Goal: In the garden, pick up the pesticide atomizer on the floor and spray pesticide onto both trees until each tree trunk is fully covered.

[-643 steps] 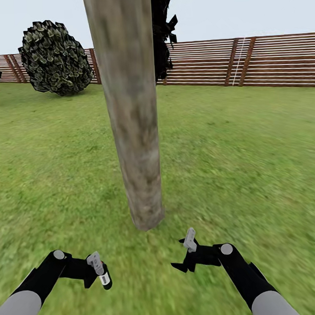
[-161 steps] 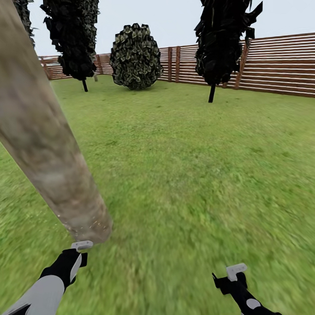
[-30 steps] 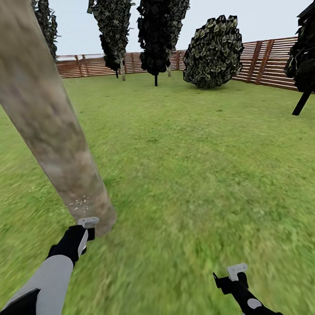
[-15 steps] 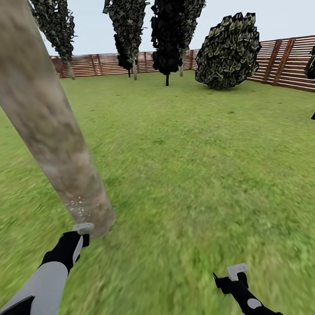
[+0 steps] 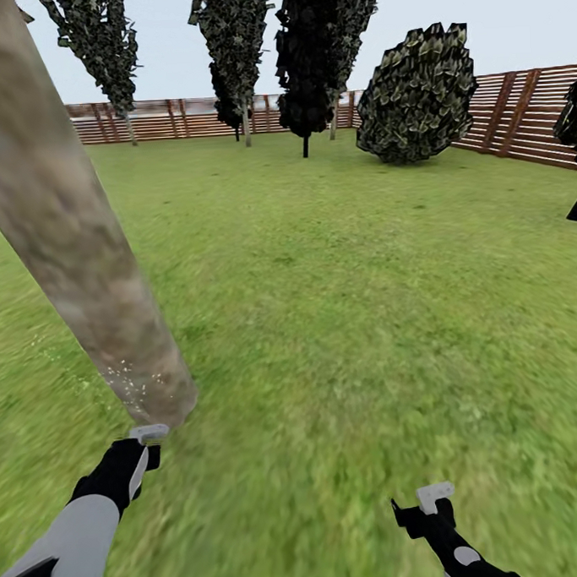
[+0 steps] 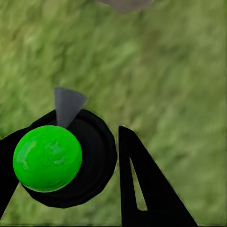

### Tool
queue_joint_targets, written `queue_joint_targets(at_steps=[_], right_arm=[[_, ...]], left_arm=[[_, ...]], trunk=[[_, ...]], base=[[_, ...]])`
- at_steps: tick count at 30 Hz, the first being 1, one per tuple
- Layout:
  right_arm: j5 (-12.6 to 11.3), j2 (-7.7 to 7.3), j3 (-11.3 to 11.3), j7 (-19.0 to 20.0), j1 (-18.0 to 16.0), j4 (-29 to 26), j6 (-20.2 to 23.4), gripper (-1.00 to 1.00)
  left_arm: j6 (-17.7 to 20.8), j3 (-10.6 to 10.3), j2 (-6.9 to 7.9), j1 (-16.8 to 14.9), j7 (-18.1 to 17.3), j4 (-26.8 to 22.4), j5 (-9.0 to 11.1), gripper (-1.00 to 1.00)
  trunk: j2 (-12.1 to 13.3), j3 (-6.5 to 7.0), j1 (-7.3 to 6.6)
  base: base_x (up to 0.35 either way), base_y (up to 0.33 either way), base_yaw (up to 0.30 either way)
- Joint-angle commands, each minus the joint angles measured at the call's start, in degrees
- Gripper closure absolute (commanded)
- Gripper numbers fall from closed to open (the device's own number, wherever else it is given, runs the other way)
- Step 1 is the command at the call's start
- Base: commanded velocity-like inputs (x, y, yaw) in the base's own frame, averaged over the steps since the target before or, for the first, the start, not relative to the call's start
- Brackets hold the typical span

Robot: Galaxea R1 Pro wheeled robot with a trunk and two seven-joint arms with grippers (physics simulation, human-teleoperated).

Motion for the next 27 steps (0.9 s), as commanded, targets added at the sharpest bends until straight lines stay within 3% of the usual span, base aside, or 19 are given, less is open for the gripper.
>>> queue_joint_targets(at_steps=[1,9,27], right_arm=[[-0.6,-0.03,0.5,-0.2,0.0,0.0,-0.2,-1.0],[-0.6,-0.07,0.5,-0.1,0.0,0.0,-0.2,-1.0],[-0.5,0.05,0.6,-0.2,0.0,0.0,-0.2,-1.0]], left_arm=[[0.2,0.1,-0.18,0.2,0.0,0.0,0.0,1.0],[0.9,0.3,-0.43,0.4,-0.3,2.9,0.1,1.0],[0.0,-0.2,-1.09,-0.2,-0.1,2.2,0.1,1.0]], trunk=[[0.0,-0.04,-0.02],[0.0,-0.04,-0.02],[0.0,-0.04,-0.02]], base=[[-0.027,-0.021,0.208],[-0.005,-0.003,0.239],[0.17,-0.154,0.007]])
